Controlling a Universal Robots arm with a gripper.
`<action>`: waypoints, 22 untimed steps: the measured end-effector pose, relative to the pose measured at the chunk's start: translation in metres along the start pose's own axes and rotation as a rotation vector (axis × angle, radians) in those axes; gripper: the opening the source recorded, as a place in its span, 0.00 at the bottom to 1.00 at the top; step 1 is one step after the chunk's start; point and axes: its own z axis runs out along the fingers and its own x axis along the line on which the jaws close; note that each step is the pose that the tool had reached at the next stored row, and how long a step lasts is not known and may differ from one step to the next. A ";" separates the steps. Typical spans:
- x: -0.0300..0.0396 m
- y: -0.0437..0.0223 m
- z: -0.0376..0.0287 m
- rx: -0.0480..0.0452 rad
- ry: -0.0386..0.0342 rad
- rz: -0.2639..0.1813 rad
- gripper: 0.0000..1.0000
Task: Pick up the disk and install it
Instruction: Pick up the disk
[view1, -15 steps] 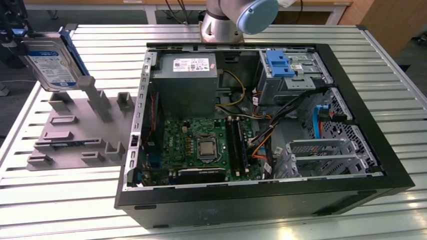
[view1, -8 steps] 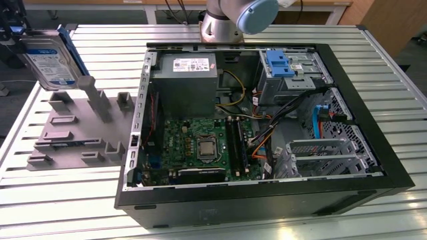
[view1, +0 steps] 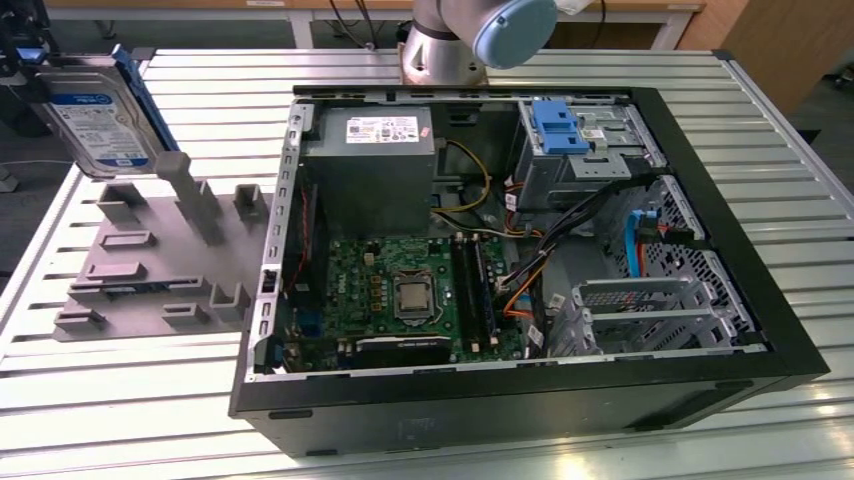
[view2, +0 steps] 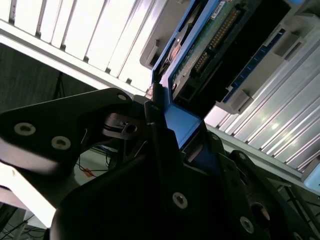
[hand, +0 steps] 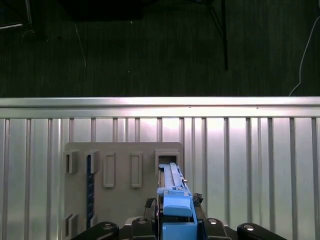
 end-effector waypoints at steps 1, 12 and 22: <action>0.0000 0.0000 -0.0006 0.0000 0.0000 0.000 0.36; -0.0003 0.0002 -0.0073 0.0001 0.0000 0.000 0.36; -0.0004 0.0003 -0.0129 0.0003 -0.0001 0.000 0.36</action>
